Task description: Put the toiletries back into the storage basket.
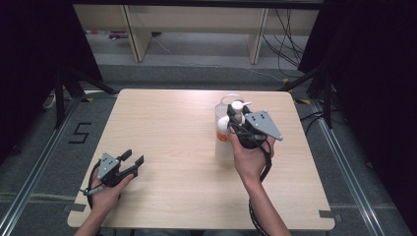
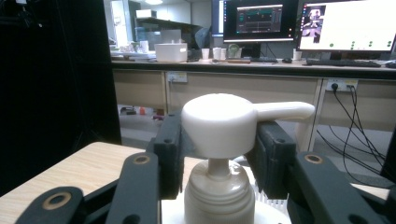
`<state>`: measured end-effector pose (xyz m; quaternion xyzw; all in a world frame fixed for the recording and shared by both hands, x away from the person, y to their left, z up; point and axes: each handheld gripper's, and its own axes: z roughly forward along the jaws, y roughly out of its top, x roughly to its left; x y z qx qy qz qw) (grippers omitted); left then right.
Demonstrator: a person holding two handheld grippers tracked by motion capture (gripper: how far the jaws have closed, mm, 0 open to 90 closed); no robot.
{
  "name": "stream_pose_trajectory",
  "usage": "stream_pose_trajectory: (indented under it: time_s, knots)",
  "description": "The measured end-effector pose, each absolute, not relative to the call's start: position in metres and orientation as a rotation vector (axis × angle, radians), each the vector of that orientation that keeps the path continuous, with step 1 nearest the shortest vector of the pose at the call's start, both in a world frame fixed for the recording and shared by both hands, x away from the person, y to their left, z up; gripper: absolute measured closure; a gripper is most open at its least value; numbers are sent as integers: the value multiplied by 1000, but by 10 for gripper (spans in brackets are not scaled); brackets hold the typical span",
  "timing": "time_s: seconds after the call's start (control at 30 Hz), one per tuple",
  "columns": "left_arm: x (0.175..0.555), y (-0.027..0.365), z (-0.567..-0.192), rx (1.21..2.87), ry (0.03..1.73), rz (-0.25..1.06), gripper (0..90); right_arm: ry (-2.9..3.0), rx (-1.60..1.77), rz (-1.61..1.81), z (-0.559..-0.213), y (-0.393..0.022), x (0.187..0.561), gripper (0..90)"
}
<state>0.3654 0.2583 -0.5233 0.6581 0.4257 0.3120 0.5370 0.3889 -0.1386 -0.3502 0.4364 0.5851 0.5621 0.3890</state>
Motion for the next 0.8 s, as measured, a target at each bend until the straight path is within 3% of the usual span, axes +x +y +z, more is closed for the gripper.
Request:
stream_pose_trajectory:
  time_s: [0.8]
  knots:
    - [366, 258, -523, 1566, 1014, 742, 426, 1445, 1082, 1413, -339, -149, 400, 597]
